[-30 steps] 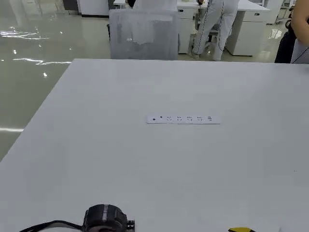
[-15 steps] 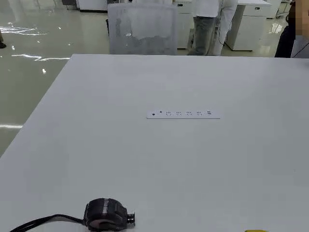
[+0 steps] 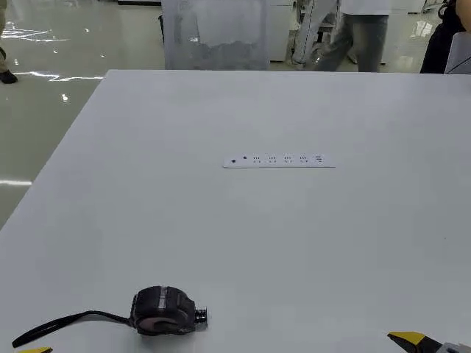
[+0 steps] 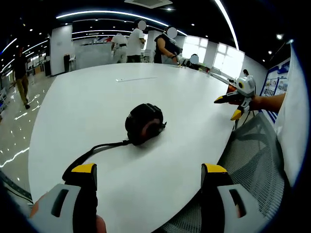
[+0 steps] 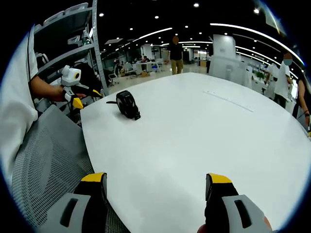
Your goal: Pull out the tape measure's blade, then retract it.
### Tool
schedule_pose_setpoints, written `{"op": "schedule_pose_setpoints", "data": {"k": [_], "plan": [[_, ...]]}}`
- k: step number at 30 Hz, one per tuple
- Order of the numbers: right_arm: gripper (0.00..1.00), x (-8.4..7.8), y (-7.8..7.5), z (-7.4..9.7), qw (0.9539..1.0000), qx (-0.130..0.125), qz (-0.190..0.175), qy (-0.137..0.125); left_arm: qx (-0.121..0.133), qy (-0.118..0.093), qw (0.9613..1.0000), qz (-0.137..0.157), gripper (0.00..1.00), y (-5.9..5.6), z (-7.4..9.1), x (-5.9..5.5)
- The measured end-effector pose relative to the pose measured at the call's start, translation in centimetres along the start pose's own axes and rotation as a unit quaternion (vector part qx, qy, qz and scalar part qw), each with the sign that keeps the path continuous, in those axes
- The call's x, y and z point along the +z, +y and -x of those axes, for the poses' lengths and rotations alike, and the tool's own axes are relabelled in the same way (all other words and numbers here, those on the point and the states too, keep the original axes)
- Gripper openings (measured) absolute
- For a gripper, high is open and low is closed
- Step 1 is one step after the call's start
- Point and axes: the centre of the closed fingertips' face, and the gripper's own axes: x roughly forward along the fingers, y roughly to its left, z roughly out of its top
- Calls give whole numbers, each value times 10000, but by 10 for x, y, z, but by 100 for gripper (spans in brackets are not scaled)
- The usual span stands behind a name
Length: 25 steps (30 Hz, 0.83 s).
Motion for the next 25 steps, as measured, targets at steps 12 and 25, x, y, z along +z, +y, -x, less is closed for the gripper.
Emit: {"op": "schedule_pose_setpoints", "data": {"k": [12, 25], "plan": [[84, 0, 0, 3, 10000, -1, -21, 12, 50, -49, 9999, -138, 80, -3, 4, 4], [84, -3, -1, 5, 10000, -14, -34, 36, 26, -101, 9999, 6, 85, -2, 3, 3]]}}
